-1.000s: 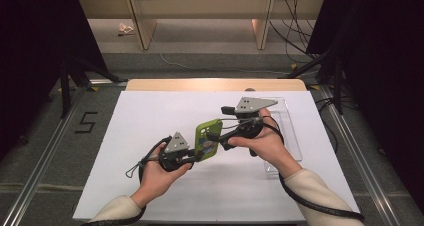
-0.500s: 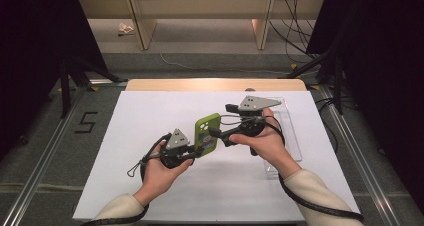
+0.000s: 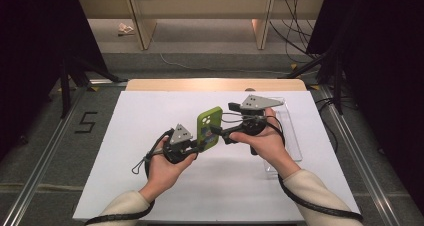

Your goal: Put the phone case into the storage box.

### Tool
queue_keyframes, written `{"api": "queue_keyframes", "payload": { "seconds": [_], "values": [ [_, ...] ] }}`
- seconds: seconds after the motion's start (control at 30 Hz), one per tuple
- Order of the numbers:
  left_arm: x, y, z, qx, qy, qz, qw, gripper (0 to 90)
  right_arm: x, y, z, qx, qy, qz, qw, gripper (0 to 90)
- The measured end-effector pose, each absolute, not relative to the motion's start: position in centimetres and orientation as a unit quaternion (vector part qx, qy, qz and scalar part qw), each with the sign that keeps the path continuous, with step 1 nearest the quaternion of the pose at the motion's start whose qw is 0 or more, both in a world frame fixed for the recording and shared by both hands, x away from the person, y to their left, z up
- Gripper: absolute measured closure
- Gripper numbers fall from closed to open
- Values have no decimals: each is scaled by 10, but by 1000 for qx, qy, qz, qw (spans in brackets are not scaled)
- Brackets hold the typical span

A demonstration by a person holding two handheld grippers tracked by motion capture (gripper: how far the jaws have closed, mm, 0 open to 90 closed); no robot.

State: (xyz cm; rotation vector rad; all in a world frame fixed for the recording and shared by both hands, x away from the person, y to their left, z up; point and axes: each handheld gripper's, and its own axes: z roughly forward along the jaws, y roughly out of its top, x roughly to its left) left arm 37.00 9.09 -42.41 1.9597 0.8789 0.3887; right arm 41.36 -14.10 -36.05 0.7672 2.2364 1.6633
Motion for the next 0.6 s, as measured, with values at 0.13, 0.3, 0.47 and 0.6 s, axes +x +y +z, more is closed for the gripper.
{"api": "queue_keyframes", "payload": {
  "seconds": [0.13,0.3,0.47,0.6],
  "values": [
    [372,88,-423,796,359,160,461,773,413,-141,-362,266,765,573,128,4],
    [373,85,-421,795,361,162,459,773,413,-140,-362,272,761,574,135,5],
    [374,81,-421,794,364,164,459,773,413,-139,-365,280,753,577,146,4],
    [375,80,-420,793,367,166,457,772,412,-137,-365,283,751,577,150,4]
  ]
}}
